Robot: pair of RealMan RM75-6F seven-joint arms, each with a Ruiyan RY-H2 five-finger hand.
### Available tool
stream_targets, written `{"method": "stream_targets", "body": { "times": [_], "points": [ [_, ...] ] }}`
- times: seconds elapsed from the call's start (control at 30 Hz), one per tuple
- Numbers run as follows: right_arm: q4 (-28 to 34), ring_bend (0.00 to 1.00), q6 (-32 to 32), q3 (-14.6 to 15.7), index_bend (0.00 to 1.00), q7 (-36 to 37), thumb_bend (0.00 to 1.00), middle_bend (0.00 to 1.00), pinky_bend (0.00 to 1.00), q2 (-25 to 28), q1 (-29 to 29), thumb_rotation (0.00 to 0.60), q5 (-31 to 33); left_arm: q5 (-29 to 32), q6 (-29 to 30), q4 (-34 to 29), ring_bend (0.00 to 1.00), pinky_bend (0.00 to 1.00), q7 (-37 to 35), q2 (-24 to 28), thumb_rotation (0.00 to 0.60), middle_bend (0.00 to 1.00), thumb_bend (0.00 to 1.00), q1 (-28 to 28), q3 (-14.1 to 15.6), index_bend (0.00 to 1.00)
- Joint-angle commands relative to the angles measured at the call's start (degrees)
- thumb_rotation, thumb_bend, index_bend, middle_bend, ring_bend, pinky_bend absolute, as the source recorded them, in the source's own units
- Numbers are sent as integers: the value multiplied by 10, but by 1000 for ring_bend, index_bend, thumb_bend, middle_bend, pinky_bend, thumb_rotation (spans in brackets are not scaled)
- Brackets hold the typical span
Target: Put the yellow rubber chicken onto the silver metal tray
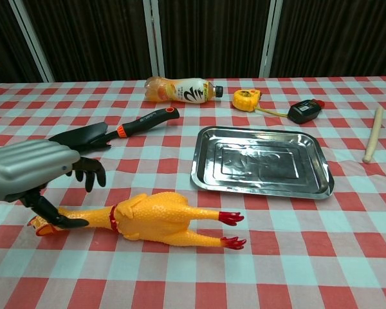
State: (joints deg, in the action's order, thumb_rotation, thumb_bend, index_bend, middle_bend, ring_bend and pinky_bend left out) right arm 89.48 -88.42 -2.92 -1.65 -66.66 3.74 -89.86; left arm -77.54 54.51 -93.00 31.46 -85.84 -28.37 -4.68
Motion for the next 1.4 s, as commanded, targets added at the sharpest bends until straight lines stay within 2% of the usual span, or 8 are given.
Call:
{"method": "stream_targets", "body": {
  "times": [0.03,0.3,0.7,0.9,0.97,1.07,1.17,1.4],
  "points": [
    [-2,38,-1,1,0,2,190,84,112,0,-1,600,-1,14,-8,12,318,325,10,-24,600,379,186,-15,-3,317],
    [-9,38,-3,4,0,15,190,84,112,0,-6,600,1,35,-13,26,318,348,32,-53,600,379,232,-31,8,348],
    [-17,38,-4,2,0,22,190,84,112,-6,-9,600,5,34,2,24,346,375,33,-61,600,417,351,-38,27,382],
    [-17,38,-1,1,0,29,191,84,112,-6,-8,600,7,13,19,25,410,425,17,-63,600,487,421,-36,37,468],
    [-15,38,1,0,0,31,190,84,112,-5,-7,600,8,8,18,26,465,482,12,-64,600,546,493,-37,39,535],
    [-13,38,4,-1,0,29,191,84,112,-3,-5,600,8,-24,39,33,542,594,-22,-71,600,636,588,-36,40,653],
    [-9,38,7,0,0,36,190,84,112,2,-2,600,4,-76,70,54,590,664,-66,-76,600,685,649,-36,44,711],
    [13,38,16,9,0,87,190,84,112,39,9,600,-27,-166,106,68,608,700,-169,-37,600,702,699,-66,35,731]
  ]
}}
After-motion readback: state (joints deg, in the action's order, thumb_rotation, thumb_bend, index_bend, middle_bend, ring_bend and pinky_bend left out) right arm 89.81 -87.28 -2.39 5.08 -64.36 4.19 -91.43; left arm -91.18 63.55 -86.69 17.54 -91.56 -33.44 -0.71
